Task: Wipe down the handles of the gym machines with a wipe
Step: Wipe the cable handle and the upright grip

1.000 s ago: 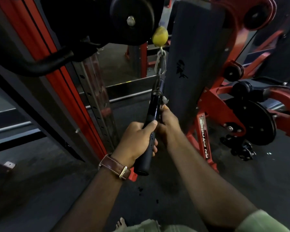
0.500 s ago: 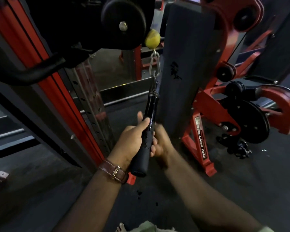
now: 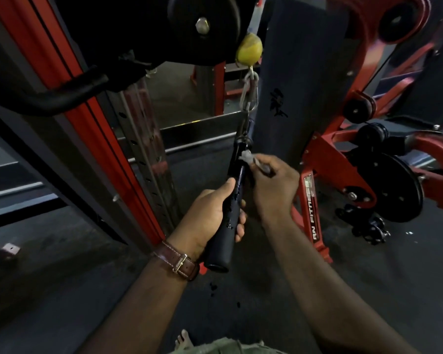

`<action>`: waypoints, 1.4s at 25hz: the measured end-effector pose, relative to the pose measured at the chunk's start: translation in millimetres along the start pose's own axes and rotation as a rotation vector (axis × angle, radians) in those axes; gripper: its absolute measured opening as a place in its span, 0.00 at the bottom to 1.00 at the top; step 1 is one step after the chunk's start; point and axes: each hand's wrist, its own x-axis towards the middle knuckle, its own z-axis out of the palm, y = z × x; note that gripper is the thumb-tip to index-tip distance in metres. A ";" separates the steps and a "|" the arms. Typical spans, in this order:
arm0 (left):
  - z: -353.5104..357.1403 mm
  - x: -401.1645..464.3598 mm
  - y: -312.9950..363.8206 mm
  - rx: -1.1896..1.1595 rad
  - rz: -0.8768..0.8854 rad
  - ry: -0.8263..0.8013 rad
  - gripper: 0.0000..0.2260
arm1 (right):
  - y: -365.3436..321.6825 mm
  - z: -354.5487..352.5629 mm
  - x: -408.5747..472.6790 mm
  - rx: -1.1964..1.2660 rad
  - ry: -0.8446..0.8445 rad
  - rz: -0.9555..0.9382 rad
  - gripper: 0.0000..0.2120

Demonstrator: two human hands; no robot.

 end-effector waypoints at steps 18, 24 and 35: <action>20.3 4.4 5.0 -0.421 -0.124 -0.025 0.37 | -34.3 -26.8 3.5 -0.310 -0.365 -0.548 0.09; 24.1 7.8 7.2 -0.507 -0.101 -0.066 0.30 | -28.7 -40.1 -7.5 -0.345 -0.366 -0.528 0.09; 8.6 10.1 -17.2 -0.296 0.003 -0.136 0.48 | -56.0 -34.1 10.7 -0.565 -0.679 -0.620 0.03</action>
